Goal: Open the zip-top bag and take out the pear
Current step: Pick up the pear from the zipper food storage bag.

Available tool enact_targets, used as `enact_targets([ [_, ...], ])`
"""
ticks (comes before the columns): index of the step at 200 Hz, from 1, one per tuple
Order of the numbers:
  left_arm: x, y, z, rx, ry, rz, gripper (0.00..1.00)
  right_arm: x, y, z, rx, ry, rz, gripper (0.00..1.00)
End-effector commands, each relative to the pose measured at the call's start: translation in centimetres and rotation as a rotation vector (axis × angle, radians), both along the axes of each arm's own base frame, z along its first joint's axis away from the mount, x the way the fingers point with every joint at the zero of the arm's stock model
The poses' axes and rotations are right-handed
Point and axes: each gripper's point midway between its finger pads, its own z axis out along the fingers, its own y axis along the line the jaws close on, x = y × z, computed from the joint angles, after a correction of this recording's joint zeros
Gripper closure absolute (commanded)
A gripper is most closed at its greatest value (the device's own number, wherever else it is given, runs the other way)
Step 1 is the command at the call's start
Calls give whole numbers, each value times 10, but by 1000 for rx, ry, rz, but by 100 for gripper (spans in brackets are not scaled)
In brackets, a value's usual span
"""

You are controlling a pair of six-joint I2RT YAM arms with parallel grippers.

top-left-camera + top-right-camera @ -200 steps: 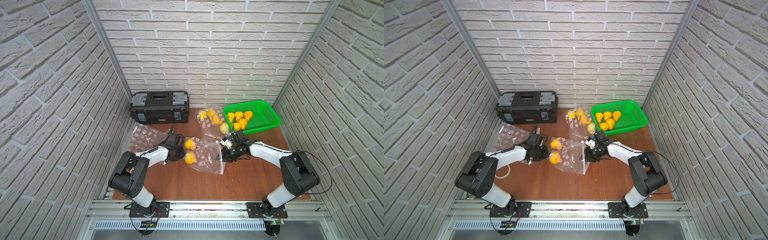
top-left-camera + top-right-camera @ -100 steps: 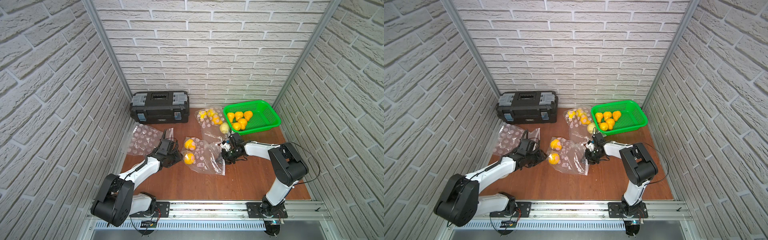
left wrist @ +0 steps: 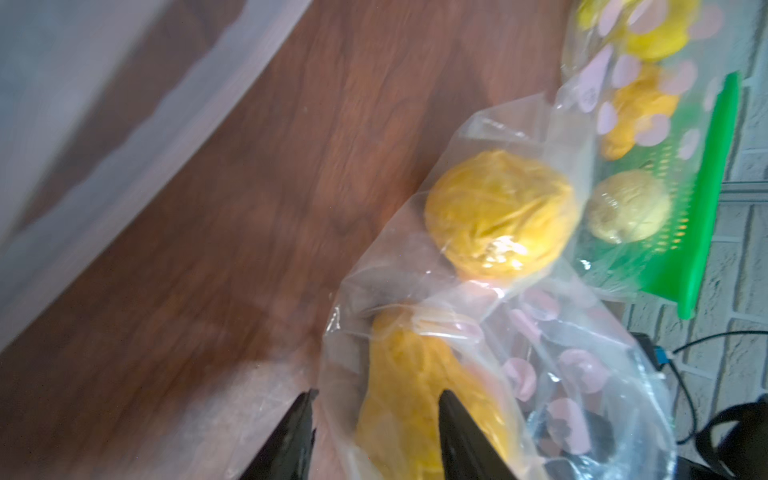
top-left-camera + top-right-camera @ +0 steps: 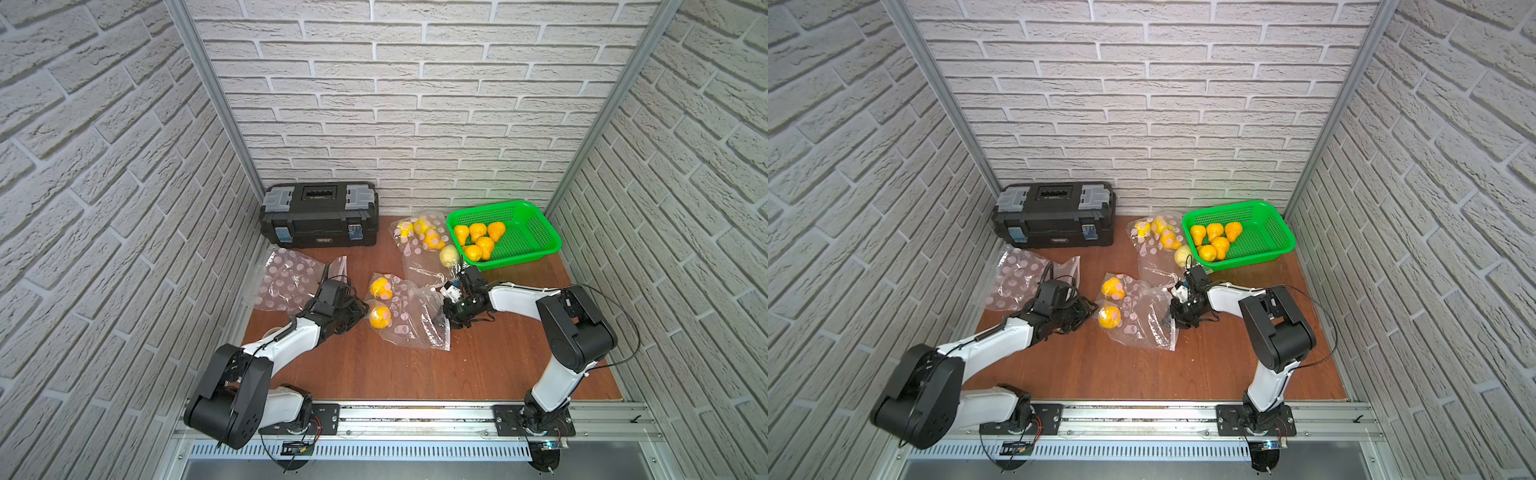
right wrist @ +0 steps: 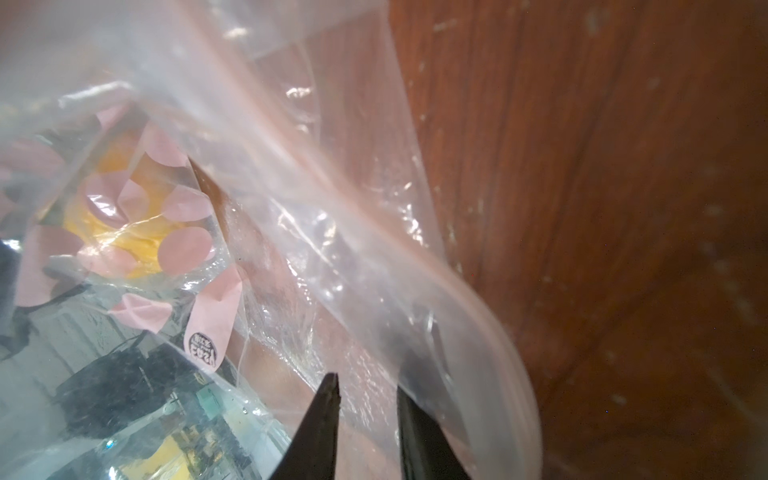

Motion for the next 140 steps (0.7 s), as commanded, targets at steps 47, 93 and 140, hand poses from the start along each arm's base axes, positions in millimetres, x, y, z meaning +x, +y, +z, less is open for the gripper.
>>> enact_targets([
  [47,-6,-23,-12,-42,75,-24,50,-1,-6,-4,-44,-13,-11,74],
  [93,-7,-36,-16,-62,71,-41,91,-1,-11,-13,-73,-3,-40,78],
  [140,-14,-13,-2,-10,20,5,100,-3,-29,-32,-147,22,-91,82],
])
